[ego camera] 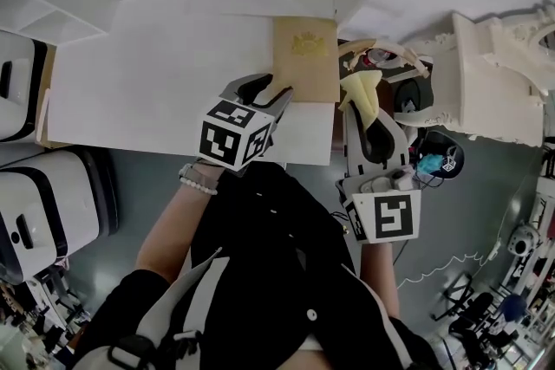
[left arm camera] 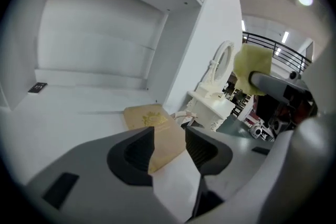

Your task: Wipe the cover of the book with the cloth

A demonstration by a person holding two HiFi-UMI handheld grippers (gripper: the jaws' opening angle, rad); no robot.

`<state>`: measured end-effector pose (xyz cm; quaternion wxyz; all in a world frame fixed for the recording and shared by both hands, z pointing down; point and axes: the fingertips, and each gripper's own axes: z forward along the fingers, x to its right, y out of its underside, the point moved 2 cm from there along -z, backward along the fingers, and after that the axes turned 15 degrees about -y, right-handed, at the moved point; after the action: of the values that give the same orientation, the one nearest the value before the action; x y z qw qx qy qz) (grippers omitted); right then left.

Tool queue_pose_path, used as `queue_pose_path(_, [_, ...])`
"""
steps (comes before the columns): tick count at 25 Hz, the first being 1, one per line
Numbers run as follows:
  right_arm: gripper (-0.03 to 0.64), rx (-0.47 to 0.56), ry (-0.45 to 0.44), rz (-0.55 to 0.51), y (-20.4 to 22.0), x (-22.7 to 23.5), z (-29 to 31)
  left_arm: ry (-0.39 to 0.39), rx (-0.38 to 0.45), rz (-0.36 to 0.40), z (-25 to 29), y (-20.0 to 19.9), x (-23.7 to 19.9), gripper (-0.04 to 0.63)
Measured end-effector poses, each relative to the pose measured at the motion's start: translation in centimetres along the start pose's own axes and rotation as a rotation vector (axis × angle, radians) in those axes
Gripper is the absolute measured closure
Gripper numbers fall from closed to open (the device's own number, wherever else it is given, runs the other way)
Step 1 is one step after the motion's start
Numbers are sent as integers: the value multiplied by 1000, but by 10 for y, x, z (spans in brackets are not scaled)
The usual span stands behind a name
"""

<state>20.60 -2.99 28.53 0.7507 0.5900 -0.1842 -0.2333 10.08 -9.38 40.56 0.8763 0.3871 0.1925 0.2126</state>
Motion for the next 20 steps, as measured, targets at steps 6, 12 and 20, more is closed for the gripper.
queue_pose_path(6, [584,-45,-10,-9,11,4,14,-18,-99,-113,39,15,-14,376])
queue_pose_path(12, [584,-93,-1,-24,24,12,27,-9,-180,-169,68,33,-25,371])
queue_pose_path(20, [584,-163,-7,-62,43,33,48,-17,-255,-209,95,52,-36,371])
